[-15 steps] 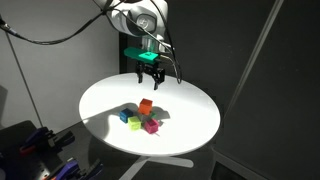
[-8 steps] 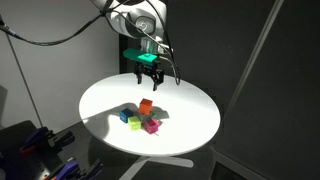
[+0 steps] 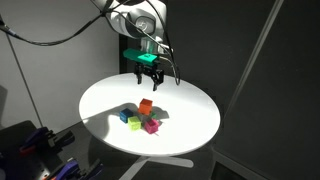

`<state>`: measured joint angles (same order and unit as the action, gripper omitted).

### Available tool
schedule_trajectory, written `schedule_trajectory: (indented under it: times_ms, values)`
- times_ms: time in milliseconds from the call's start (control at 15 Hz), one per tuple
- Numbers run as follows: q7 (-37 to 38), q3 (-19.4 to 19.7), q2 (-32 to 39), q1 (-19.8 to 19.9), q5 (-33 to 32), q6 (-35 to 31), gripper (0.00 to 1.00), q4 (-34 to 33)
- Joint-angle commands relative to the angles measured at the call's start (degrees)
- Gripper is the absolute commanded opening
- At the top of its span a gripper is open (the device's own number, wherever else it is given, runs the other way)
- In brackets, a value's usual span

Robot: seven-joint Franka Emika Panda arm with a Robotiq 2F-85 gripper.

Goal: Pick up the orange block and put it on top of the lime green and blue block

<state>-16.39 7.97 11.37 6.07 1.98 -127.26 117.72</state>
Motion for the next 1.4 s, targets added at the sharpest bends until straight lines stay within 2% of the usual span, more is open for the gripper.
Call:
schedule_trajectory:
  times_ms: [0, 600, 1333]
  values:
    - [0.2, -1.0, 0.0, 1.0, -0.3, 0.1, 1.00, -0.1]
    - [-2.2, -1.9, 0.3, 1.7, 1.6, -4.0, 1.00, 1.0]
    - [-6.3, -2.6, 4.8, 3.6, 1.5, -6.6, 1.00, 1.3]
